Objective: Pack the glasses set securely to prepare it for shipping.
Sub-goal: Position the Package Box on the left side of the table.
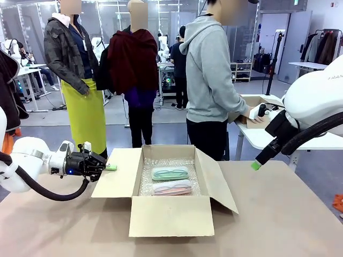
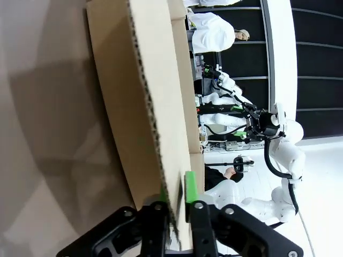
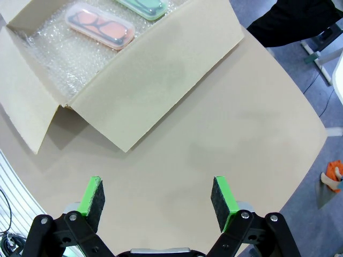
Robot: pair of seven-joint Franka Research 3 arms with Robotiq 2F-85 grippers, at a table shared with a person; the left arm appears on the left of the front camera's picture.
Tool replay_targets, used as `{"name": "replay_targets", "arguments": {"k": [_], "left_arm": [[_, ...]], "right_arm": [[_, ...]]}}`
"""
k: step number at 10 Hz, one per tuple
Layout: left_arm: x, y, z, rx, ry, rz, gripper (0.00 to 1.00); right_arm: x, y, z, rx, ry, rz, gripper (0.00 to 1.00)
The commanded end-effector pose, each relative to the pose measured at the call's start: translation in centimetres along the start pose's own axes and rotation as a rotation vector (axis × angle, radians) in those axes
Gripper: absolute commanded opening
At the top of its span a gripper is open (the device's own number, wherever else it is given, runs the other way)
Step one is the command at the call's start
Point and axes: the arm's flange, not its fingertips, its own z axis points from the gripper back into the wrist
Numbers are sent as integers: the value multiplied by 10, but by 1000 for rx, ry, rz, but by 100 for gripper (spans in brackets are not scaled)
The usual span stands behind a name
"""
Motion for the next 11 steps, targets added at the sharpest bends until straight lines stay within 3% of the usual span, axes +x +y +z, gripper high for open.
{"name": "replay_targets", "arguments": {"k": [1, 3, 4, 10, 11], "left_arm": [[-2, -3, 2, -47, -6, -25, 0], [-1, -5, 0, -53, 0, -21, 0], [0, -5, -4, 2, 28, -14, 0], [0, -1, -1, -10, 5, -1, 3], [3, -8, 17, -10, 8, 31, 3]], "right_arm": [[3, 2, 0, -9, 8, -19, 100], [3, 2, 0, -9, 8, -19, 100], [3, 2, 0, -9, 8, -19, 100], [3, 2, 0, -9, 8, -19, 100], [3, 2, 0, -9, 8, -19, 100]]}}
